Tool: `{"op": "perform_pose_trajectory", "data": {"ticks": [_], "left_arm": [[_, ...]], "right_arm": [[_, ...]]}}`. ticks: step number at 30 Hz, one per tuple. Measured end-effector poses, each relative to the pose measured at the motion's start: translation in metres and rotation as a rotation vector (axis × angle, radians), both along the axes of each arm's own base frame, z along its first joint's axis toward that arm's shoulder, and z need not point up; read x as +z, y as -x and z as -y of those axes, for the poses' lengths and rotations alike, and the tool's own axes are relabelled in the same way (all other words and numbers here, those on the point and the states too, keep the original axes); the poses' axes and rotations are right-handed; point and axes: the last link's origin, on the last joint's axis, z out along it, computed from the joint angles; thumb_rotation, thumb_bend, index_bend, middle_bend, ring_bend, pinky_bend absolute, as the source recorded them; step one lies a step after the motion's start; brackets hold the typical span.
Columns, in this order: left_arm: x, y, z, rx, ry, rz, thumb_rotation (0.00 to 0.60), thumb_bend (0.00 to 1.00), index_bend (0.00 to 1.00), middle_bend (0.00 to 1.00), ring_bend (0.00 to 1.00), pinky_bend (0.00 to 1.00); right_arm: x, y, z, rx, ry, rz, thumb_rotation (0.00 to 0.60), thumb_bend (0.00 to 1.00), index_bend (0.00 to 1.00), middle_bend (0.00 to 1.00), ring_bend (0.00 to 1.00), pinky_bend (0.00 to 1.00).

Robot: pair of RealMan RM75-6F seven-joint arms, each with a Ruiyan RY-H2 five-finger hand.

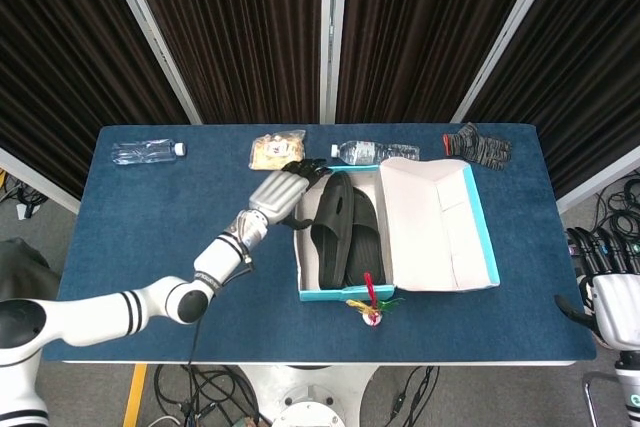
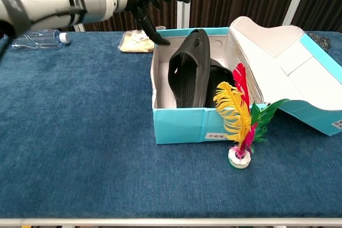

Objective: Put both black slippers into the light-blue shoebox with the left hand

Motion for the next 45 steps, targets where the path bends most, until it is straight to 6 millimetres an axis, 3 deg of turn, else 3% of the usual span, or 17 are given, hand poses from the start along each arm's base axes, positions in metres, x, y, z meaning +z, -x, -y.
{"op": "perform_pose_trajectory", "data": {"ticks": [4,14,35,40,45], "left_arm": [[-0.004,-0.012,0.002,-0.040,0.030,-0.011,0.600,0.58,0.23,0.14,0.00,0.11],[-0.032,-0.034,-0.006,-0.103,0.063,-0.110,0.600,0.59,0.22,0.15,0.00,0.11],[-0.055,-0.007,-0.008,-0.013,0.100,-0.244,0.600,0.59,0.22,0.16,0.00,0.11],[-0.052,-0.008,-0.007,-0.001,0.087,-0.199,0.600,0.59,0.22,0.16,0.00,0.11],[-0.035,-0.010,-0.004,-0.006,0.050,-0.100,0.600,0.59,0.21,0.16,0.00,0.11]], "right_arm": [[0.000,0.000,0.000,-0.001,0.000,-0.001,0.600,0.08,0.00,0.10,0.00,0.05],[0.001,0.000,0.001,-0.010,0.004,-0.006,0.600,0.08,0.00,0.10,0.00,0.05],[0.001,0.001,-0.001,-0.011,0.008,-0.002,0.600,0.08,0.00,0.10,0.00,0.05],[0.002,0.000,-0.002,-0.007,0.012,-0.004,0.600,0.08,0.00,0.10,0.00,0.05],[0.004,-0.001,-0.004,-0.006,0.020,-0.004,0.600,0.08,0.00,0.10,0.00,0.05]]}}
